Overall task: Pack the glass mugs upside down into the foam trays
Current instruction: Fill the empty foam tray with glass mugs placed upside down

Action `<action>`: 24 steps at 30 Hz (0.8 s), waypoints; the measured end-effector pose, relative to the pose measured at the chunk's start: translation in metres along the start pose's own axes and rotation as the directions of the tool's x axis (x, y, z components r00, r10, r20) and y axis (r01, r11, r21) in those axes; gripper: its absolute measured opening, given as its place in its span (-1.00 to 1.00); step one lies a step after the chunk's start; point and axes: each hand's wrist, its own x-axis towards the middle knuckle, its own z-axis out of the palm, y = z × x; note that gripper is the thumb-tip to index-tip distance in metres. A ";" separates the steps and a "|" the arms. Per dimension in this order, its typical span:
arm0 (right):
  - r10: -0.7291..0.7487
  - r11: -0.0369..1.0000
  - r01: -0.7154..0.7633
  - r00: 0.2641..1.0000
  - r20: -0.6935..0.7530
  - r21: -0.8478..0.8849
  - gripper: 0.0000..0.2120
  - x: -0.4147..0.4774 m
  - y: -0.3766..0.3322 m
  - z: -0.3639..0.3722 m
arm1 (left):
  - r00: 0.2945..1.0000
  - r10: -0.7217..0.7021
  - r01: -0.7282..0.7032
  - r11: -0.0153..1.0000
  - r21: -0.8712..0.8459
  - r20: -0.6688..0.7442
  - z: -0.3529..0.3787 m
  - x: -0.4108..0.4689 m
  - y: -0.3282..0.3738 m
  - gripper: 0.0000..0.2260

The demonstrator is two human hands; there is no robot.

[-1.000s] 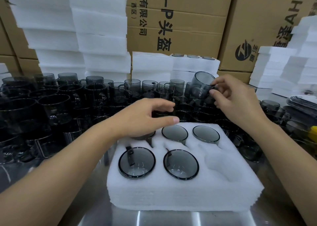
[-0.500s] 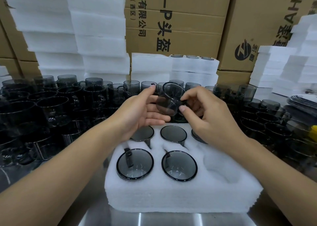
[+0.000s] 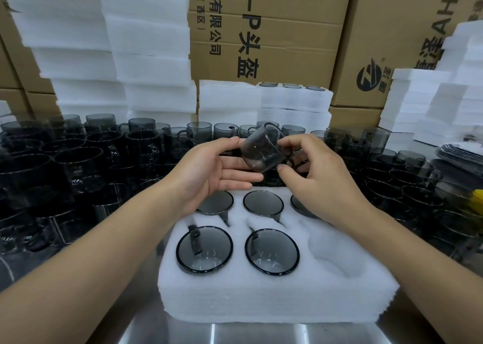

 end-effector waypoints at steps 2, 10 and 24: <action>0.009 1.000 -0.009 1.000 0.001 -0.017 -0.66 0.000 0.000 0.000 | 1.000 0.015 -0.015 1.000 0.003 0.017 -0.001 0.000 0.000 -0.72; 0.010 0.998 -0.007 0.999 0.038 -0.061 -0.64 -0.003 -0.010 -0.004 | 0.997 0.075 -0.076 0.996 -0.042 -0.015 -0.004 0.002 -0.002 -0.78; -0.192 0.971 0.196 0.981 0.043 -0.136 -0.76 -0.004 -0.006 -0.004 | 0.996 0.082 -0.083 0.996 -0.014 -0.038 -0.002 0.004 -0.005 -0.47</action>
